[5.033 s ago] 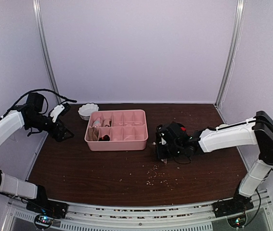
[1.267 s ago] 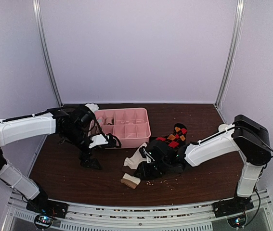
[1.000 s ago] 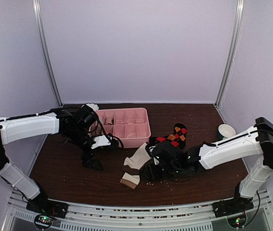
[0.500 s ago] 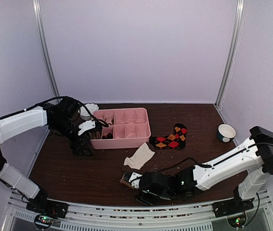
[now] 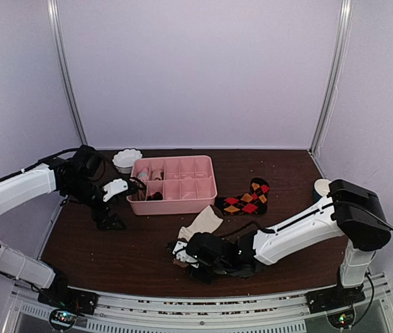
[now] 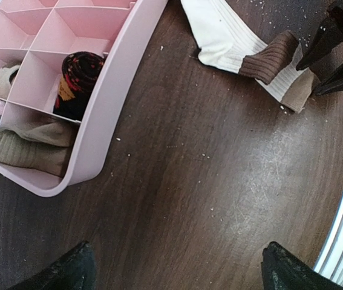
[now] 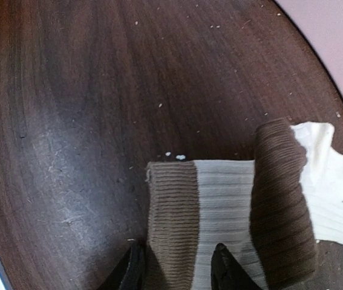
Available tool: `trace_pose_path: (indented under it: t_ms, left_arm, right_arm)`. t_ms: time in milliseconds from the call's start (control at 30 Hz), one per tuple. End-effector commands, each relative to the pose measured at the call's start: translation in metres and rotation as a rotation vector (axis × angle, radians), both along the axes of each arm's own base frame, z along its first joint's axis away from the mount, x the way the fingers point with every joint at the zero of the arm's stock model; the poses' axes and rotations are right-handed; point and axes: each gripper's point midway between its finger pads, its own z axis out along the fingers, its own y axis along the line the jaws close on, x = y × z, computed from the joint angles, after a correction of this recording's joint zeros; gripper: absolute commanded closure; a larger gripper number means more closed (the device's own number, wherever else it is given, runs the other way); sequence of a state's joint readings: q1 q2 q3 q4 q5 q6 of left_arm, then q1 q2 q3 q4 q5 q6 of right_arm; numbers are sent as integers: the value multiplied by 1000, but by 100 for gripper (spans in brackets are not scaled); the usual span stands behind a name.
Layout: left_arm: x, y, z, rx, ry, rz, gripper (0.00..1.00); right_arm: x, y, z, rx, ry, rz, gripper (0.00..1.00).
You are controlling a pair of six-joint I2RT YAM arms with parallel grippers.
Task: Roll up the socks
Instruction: Pick up the sock from the center of the board.
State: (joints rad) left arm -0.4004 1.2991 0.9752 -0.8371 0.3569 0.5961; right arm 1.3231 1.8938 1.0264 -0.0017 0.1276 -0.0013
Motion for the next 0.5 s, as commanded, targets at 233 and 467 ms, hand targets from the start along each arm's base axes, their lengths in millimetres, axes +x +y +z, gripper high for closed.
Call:
trace_pose_path:
  t_ms: [233,467]
  left_arm:
    - [5,5,6,12,-32,8,2]
    - [-9,-7,10,-71,-7,-49,2]
  right_arm:
    - [-22,3,-14,51,112,21,76]
    - [-15,11,-7,94,155,-41,100]
